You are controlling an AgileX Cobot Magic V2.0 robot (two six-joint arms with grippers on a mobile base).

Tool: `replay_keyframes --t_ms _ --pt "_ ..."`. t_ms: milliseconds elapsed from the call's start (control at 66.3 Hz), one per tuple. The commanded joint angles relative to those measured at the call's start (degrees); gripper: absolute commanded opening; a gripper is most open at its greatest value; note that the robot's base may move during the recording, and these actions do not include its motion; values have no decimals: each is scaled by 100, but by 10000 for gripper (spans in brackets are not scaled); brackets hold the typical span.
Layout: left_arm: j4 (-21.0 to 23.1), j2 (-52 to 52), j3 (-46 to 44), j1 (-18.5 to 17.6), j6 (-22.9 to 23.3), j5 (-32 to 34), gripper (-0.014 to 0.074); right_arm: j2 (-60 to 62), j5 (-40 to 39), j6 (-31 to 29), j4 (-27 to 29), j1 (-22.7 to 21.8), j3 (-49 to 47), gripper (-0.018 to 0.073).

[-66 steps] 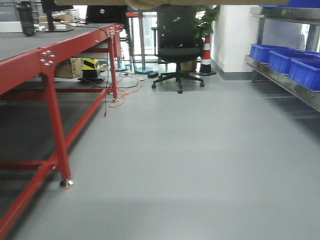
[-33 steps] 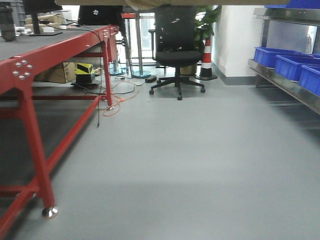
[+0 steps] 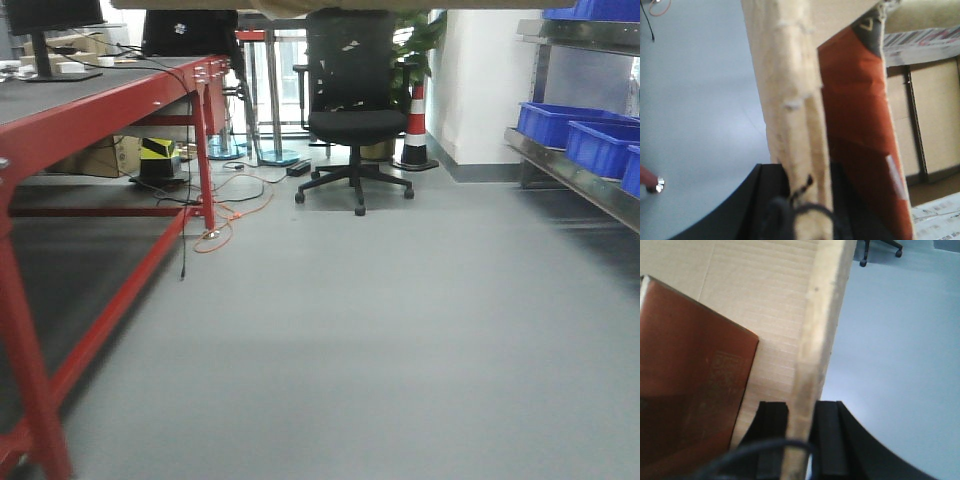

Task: Stack two boxes on right shelf middle
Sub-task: 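Keep holding the boxes while driving up to the blue-bin shelf rack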

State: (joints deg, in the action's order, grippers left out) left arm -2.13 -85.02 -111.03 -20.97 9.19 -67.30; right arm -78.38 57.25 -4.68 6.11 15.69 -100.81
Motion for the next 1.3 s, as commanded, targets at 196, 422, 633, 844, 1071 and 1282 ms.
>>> replay_keyframes --t_ms 196,422,633,844,1071,1282 --pt "127 99 -80 5 7 654 -111 72 -398 -70 -133 -19 -59 -154" --pt "127 99 -80 5 7 1057 -111 72 -412 -70 -133 -19 -59 -154" --pt "127 99 -80 5 7 1159 -111 72 -412 -70 -133 -19 -59 -154" --pt "127 99 -80 5 7 1170 -111 72 -412 -70 -133 -19 -59 -154" --pt "127 99 -80 5 7 1170 -111 72 -412 -70 -133 -19 -59 -154" --pt "127 99 -80 5 7 1170 -111 72 -412 -70 -133 -19 -59 -154"
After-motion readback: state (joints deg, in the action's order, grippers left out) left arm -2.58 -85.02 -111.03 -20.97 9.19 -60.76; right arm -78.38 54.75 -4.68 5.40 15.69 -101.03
